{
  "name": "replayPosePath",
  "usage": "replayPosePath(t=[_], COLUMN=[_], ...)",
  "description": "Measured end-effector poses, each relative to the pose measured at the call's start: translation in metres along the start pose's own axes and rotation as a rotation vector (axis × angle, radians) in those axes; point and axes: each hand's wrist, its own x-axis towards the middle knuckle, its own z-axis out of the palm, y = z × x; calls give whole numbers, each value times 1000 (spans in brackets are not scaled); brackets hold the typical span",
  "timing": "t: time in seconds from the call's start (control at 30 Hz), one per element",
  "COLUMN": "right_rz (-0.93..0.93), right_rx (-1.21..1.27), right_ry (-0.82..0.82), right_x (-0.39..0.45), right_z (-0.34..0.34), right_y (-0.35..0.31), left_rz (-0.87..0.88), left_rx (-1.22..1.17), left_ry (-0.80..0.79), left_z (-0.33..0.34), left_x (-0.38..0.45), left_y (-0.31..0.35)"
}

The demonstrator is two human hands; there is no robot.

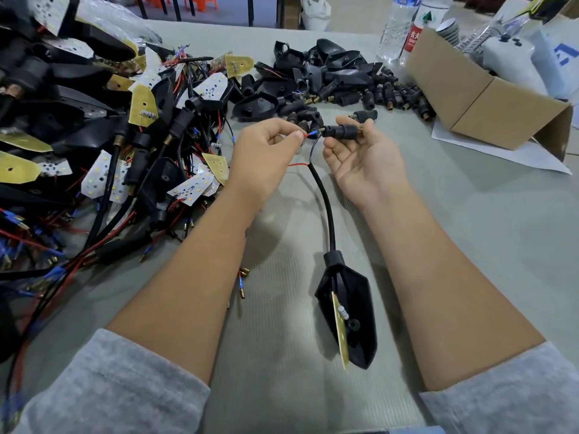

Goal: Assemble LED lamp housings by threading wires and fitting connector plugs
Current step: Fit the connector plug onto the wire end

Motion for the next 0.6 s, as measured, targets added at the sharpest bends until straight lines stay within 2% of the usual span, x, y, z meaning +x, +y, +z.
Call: replayPosePath(t=[0.3,0.6], right_rz=[-6,-78], right_rx=[-20,-226], right_ry=[-12,-93], right_x=[1,0], right_z=[0,0], right_y=[0,3], left_rz=[9,17], left_rx=[59,61], left_ry=[14,33], left_z=[1,-3], left_x=[1,-1], left_y=[-3,-3])
